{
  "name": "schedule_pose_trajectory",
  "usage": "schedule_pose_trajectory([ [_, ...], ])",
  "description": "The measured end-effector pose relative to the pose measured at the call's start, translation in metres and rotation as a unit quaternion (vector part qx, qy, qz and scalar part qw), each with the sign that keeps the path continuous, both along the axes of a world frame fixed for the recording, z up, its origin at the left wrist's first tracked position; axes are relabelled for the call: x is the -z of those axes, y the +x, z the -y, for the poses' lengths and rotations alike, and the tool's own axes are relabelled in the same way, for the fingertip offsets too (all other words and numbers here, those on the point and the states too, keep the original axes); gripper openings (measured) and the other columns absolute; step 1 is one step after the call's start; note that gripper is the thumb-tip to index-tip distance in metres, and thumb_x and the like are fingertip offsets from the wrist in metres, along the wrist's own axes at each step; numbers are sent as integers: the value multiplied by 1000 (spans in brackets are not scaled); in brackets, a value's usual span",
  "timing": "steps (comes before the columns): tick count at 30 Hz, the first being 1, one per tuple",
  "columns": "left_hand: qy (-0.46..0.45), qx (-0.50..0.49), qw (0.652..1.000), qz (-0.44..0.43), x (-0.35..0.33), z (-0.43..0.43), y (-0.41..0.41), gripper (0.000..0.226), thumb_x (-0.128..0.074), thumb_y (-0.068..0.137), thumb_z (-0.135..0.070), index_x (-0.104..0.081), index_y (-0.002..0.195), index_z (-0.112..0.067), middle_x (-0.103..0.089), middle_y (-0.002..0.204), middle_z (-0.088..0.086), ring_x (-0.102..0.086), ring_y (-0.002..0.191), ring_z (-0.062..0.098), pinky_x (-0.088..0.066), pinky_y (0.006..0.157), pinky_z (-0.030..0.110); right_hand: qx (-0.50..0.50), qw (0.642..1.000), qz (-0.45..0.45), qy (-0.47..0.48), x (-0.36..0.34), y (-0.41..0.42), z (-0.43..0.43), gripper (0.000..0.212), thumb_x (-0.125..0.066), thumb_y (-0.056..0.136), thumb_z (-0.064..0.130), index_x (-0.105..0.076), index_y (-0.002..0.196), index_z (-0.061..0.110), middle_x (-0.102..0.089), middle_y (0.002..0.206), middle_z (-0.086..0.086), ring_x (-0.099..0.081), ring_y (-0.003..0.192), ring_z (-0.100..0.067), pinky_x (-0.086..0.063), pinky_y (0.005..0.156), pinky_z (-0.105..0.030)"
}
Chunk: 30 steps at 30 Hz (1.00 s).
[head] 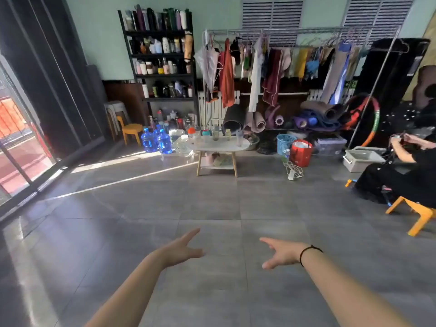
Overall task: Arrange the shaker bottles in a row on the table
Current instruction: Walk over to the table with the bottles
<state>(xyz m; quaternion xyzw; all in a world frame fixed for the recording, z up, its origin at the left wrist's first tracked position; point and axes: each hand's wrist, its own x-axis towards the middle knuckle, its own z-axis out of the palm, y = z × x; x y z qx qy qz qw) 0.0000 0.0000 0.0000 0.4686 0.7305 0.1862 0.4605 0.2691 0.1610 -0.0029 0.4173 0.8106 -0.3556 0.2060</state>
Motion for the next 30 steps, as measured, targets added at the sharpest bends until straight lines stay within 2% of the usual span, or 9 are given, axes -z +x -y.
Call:
schedule_pose_trajectory([
  [5,9,-22,1000,-11,12,-36,-31,96,-67,78,-54,-8,152,-43,-15,163,0,-16,150,22,-19,120,39,11,1000,-27,-8,13,-27,-33,110,-73,76,37,9,148,32,-20,158,-4,-31,139,-23,-30,107,-30],
  [8,19,-31,999,-1,16,-68,-57,115,-73,60,-65,-6,152,-44,-16,163,-2,-18,149,21,-21,120,41,29,998,-54,-23,23,-48,-61,116,-74,76,33,17,147,31,-16,158,-6,-28,141,-23,-28,108,-30],
  [13,45,-44,998,29,29,-145,-104,97,-68,86,-36,2,153,-39,-4,164,-2,-14,150,21,-24,113,31,73,994,-74,-26,39,-83,-128,125,-76,70,41,26,142,36,-21,157,-7,-33,138,-21,-30,108,-28],
  [17,54,-43,997,44,28,-215,-146,98,-68,84,-41,3,152,-40,-3,164,-4,-14,150,22,-24,114,32,94,993,-64,-33,38,-111,-193,126,-76,67,44,25,143,37,-28,154,-8,-50,119,-17,-36,105,-28],
  [19,54,-37,997,37,24,-251,-164,95,-66,86,-40,2,153,-39,-4,164,-3,-14,150,21,-23,112,29,108,991,-72,-27,36,-126,-227,123,-76,67,43,19,146,35,-26,155,-7,-38,134,-19,-31,107,-27],
  [21,69,-34,997,33,20,-287,-179,91,-65,88,-36,-1,154,-37,-8,164,-2,-16,150,20,-24,106,24,114,989,-90,-16,34,-139,-259,119,-76,68,42,11,148,33,-32,153,-7,-33,138,-19,-29,107,-25],
  [23,69,-31,996,36,22,-321,-191,89,-64,90,-32,-4,154,-36,-8,164,-1,-15,150,20,-23,106,24,114,989,-96,-16,35,-151,-286,117,-76,69,43,9,148,33,-36,151,-10,-36,136,-19,-31,106,-25],
  [26,65,-18,997,44,33,-371,-206,90,-66,88,-36,-4,153,-39,-4,164,-2,-14,150,22,-24,114,31,117,989,-86,-21,46,-165,-330,122,-75,63,50,13,147,37,-29,153,-11,-46,129,-17,-35,107,-28],
  [30,58,-7,997,42,44,-446,-225,95,-68,84,-43,-2,152,-43,-2,164,-4,-12,151,22,-22,117,36,110,992,-58,-25,61,-187,-408,124,-74,64,52,19,145,35,-24,156,-9,-45,130,-20,-32,108,-28],
])
